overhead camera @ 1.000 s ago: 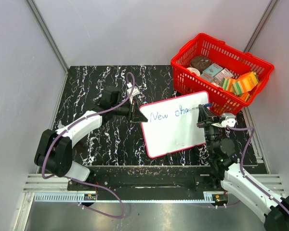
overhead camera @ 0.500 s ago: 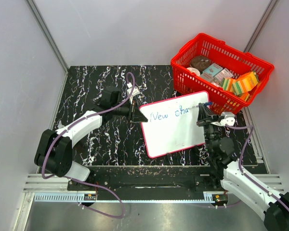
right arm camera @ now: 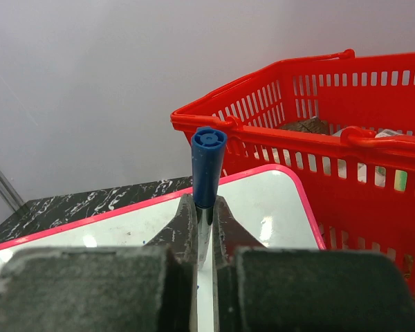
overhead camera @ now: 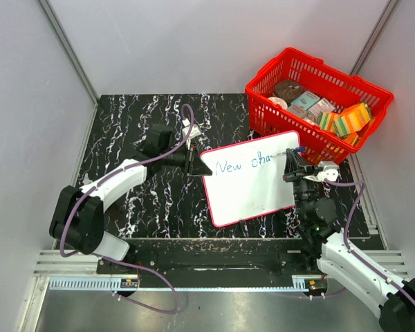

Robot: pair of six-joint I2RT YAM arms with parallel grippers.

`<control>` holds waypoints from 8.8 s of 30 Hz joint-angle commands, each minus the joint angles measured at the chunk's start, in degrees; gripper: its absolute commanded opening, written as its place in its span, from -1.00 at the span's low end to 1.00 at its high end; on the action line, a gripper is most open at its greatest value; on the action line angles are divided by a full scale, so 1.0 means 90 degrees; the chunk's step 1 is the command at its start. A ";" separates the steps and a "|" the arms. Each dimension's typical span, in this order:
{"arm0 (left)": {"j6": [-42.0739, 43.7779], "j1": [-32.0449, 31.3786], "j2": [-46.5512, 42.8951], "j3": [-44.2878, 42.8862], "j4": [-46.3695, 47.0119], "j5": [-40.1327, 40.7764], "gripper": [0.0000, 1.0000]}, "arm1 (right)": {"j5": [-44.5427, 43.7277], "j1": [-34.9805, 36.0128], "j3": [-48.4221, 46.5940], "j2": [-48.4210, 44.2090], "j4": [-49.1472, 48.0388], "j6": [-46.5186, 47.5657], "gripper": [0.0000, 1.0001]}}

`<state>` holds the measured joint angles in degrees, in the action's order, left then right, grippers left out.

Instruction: Write a sentence on the whiteboard

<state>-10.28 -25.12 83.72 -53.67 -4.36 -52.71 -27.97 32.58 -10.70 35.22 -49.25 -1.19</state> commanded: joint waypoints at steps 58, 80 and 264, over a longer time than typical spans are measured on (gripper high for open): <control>0.1690 -0.0226 0.0297 0.0182 -0.0717 0.1608 -1.00 | -0.0223 -0.0016 0.0388 -0.0076 -0.0260 -0.0102 -1.00; 0.1719 -0.0255 0.0307 0.0172 -0.0756 0.1657 -1.00 | -0.0262 -0.0016 0.0271 0.0118 -0.0258 -0.0180 -1.00; 0.1816 -0.0421 0.0307 0.0123 -0.0980 0.1980 -1.00 | -0.1004 -0.0016 -0.0305 0.1008 -0.1734 0.1060 -1.00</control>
<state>-7.73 -27.51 83.74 -54.98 -6.00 -47.94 -35.40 32.58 -10.94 43.33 -60.58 6.90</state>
